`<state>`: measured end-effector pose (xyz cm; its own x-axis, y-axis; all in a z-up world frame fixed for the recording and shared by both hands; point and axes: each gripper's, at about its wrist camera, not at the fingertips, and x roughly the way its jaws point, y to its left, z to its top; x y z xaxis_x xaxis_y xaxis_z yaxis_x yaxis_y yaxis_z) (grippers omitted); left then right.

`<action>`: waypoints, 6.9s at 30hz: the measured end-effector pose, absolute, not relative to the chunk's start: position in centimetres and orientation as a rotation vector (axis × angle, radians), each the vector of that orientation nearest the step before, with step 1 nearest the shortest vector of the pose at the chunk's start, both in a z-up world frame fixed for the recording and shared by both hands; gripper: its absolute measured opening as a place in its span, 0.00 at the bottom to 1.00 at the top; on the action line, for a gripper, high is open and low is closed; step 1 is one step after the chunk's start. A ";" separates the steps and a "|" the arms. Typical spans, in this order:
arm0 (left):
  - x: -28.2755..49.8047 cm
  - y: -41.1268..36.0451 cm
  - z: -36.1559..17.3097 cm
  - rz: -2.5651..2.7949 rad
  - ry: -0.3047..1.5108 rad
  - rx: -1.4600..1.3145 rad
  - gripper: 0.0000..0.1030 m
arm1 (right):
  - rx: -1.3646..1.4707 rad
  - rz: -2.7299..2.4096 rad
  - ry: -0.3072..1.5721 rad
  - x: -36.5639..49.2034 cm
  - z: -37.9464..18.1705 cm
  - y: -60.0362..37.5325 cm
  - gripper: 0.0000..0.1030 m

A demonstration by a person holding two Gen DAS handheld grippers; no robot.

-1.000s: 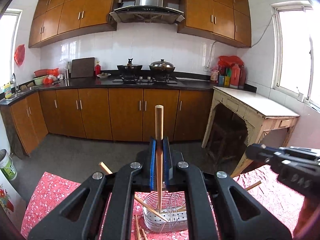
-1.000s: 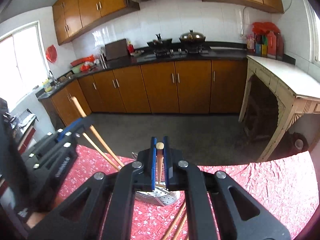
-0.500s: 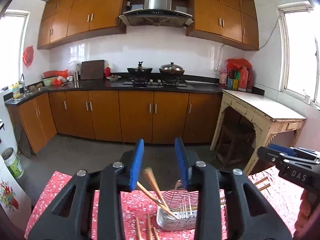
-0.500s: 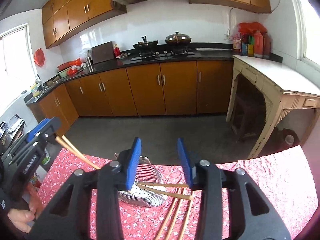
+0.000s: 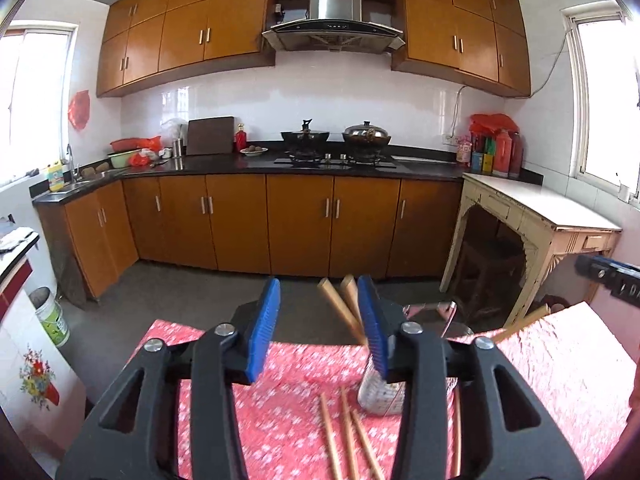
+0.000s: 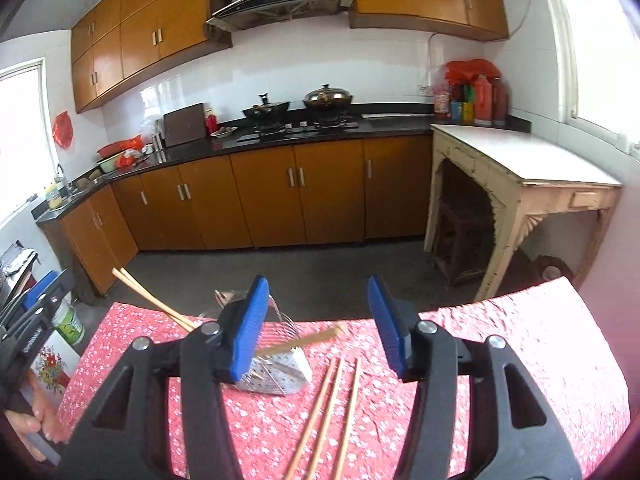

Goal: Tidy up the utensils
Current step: 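Open the right tool and pull it back from the holder, then lower the right tool and close it on the next wooden chopstick, then lift the chopstick upright with the right tool, then carry the chopstick over the wire holder and lower it in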

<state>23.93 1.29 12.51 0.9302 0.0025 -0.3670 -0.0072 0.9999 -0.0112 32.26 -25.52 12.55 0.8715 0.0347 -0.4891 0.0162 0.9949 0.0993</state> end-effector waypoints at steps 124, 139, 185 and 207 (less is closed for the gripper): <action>19.4 6.6 -10.9 -0.045 0.889 0.046 0.07 | 0.115 -0.116 0.852 23.3 -13.0 -31.3 0.07; 16.0 9.3 -0.8 -0.025 0.588 -0.033 0.07 | 0.051 -0.124 0.567 19.2 -2.5 -30.8 0.07; 21.4 0.5 17.3 -0.152 0.279 -0.086 0.07 | 0.073 0.137 0.273 25.6 18.8 -22.7 0.07; 30.7 -4.1 16.6 -0.096 0.285 -0.107 0.07 | 0.125 0.143 0.324 35.9 19.3 -21.0 0.07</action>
